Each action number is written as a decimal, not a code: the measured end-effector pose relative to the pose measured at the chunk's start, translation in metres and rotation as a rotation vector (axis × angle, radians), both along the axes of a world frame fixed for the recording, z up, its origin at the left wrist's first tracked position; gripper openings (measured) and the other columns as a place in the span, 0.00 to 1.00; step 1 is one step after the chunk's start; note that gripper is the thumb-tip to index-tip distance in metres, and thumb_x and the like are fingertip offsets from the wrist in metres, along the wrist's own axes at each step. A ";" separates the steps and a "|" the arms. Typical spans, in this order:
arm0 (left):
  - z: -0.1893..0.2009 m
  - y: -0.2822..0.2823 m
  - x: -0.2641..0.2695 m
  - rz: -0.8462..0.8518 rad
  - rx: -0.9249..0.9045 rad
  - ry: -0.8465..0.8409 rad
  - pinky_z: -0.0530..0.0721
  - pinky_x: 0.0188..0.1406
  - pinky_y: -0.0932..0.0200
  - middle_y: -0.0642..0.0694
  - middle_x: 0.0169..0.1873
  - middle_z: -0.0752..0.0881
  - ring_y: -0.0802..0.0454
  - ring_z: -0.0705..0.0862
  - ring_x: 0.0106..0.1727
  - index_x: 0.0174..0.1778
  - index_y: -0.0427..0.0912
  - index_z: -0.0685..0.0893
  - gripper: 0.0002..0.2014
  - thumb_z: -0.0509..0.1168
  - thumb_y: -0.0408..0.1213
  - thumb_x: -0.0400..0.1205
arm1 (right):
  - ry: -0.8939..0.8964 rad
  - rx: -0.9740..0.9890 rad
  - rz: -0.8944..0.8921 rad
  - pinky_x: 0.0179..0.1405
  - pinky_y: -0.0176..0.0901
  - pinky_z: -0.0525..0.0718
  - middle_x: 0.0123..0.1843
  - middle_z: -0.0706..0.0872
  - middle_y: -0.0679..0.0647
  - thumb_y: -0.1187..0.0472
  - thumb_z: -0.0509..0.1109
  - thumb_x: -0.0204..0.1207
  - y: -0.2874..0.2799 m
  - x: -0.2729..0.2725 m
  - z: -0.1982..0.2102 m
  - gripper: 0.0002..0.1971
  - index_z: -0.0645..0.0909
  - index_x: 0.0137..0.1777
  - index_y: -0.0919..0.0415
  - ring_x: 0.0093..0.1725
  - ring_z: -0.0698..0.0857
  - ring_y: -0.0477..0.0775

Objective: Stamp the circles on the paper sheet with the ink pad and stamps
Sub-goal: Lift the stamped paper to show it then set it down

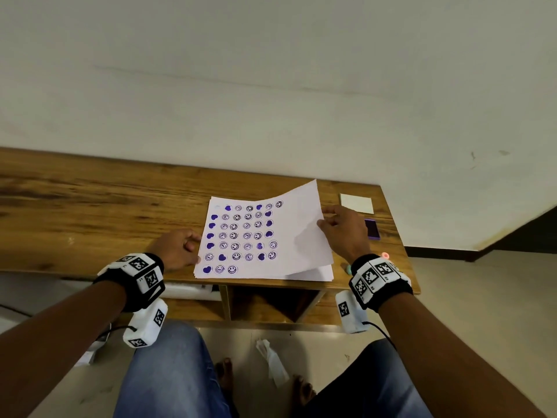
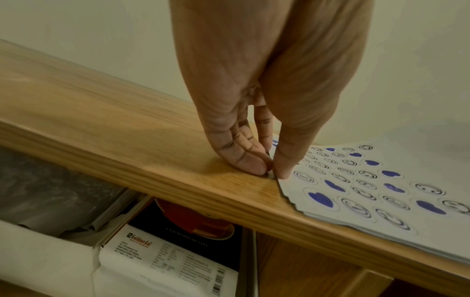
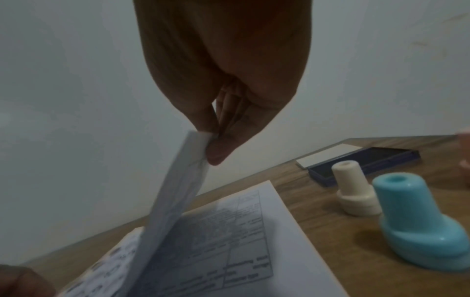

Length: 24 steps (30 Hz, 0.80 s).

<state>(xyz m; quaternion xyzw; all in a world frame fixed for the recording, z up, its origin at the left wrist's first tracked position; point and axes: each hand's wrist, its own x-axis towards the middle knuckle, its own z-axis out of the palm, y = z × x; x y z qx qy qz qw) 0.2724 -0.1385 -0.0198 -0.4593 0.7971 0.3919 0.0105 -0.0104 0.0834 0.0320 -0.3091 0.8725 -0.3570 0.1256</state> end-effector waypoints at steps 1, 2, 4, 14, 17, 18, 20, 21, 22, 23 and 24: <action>0.001 0.001 0.001 0.000 0.004 -0.005 0.85 0.54 0.50 0.48 0.43 0.86 0.50 0.85 0.46 0.60 0.46 0.83 0.22 0.77 0.33 0.70 | -0.024 -0.025 0.009 0.56 0.56 0.89 0.53 0.92 0.52 0.56 0.75 0.78 0.001 0.000 0.003 0.12 0.87 0.60 0.54 0.52 0.89 0.54; 0.004 0.002 0.001 0.008 0.017 -0.007 0.85 0.55 0.50 0.48 0.46 0.87 0.50 0.85 0.48 0.61 0.45 0.83 0.21 0.75 0.33 0.72 | -0.051 -0.068 0.013 0.55 0.56 0.90 0.51 0.92 0.53 0.58 0.75 0.78 0.001 -0.001 0.005 0.08 0.88 0.56 0.54 0.51 0.90 0.55; 0.011 0.004 0.001 0.041 0.050 -0.002 0.85 0.56 0.49 0.46 0.52 0.87 0.48 0.85 0.52 0.64 0.43 0.82 0.18 0.68 0.32 0.78 | -0.143 -0.213 0.013 0.46 0.50 0.90 0.45 0.91 0.52 0.62 0.75 0.79 0.004 -0.001 0.017 0.04 0.87 0.46 0.52 0.46 0.90 0.54; 0.106 0.017 -0.012 0.380 0.386 0.533 0.79 0.64 0.42 0.45 0.66 0.81 0.43 0.80 0.66 0.71 0.42 0.77 0.18 0.57 0.36 0.85 | -0.447 -0.572 0.013 0.39 0.46 0.83 0.38 0.88 0.53 0.64 0.73 0.81 0.027 -0.014 0.086 0.05 0.87 0.45 0.54 0.37 0.83 0.54; 0.141 0.028 -0.023 0.379 0.386 0.704 0.84 0.43 0.53 0.44 0.57 0.88 0.50 0.86 0.47 0.63 0.39 0.82 0.15 0.61 0.37 0.82 | -0.457 -0.616 0.025 0.38 0.45 0.83 0.39 0.88 0.52 0.63 0.72 0.81 0.034 -0.013 0.101 0.08 0.87 0.42 0.50 0.37 0.84 0.54; 0.153 0.030 -0.026 0.380 0.361 0.745 0.85 0.37 0.56 0.42 0.53 0.89 0.51 0.87 0.41 0.61 0.37 0.84 0.14 0.62 0.35 0.82 | -0.453 -0.632 0.018 0.38 0.44 0.83 0.39 0.87 0.52 0.63 0.72 0.81 0.035 -0.014 0.106 0.07 0.87 0.43 0.51 0.37 0.83 0.53; 0.174 0.032 -0.032 0.383 0.311 0.805 0.88 0.35 0.58 0.39 0.52 0.90 0.49 0.89 0.39 0.59 0.33 0.86 0.13 0.64 0.32 0.80 | -0.453 -0.676 -0.002 0.35 0.42 0.83 0.39 0.86 0.52 0.65 0.72 0.80 0.039 -0.015 0.116 0.05 0.86 0.46 0.54 0.37 0.82 0.51; 0.184 0.032 -0.033 0.385 0.283 0.822 0.89 0.37 0.57 0.38 0.53 0.90 0.47 0.89 0.40 0.58 0.33 0.86 0.13 0.65 0.32 0.79 | -0.454 -0.696 -0.008 0.33 0.41 0.83 0.39 0.86 0.51 0.66 0.71 0.80 0.040 -0.016 0.122 0.05 0.85 0.47 0.55 0.36 0.82 0.51; 0.193 0.033 -0.034 0.389 0.260 0.825 0.88 0.39 0.55 0.38 0.52 0.91 0.46 0.89 0.42 0.57 0.34 0.87 0.13 0.66 0.32 0.79 | -0.448 -0.702 -0.013 0.31 0.39 0.83 0.39 0.86 0.51 0.67 0.71 0.80 0.041 -0.019 0.127 0.05 0.85 0.48 0.56 0.36 0.83 0.50; 0.201 0.034 -0.035 0.390 0.246 0.827 0.87 0.39 0.55 0.39 0.51 0.91 0.46 0.89 0.43 0.57 0.35 0.87 0.13 0.66 0.32 0.79 | -0.440 -0.700 -0.014 0.29 0.38 0.84 0.39 0.86 0.50 0.68 0.70 0.81 0.043 -0.020 0.133 0.06 0.84 0.49 0.57 0.34 0.83 0.48; 0.210 0.035 -0.035 0.390 0.237 0.828 0.86 0.38 0.56 0.40 0.50 0.91 0.47 0.89 0.43 0.57 0.35 0.87 0.13 0.66 0.32 0.79 | -0.430 -0.701 -0.005 0.29 0.38 0.85 0.39 0.86 0.50 0.69 0.69 0.81 0.044 -0.022 0.141 0.06 0.84 0.49 0.57 0.33 0.84 0.46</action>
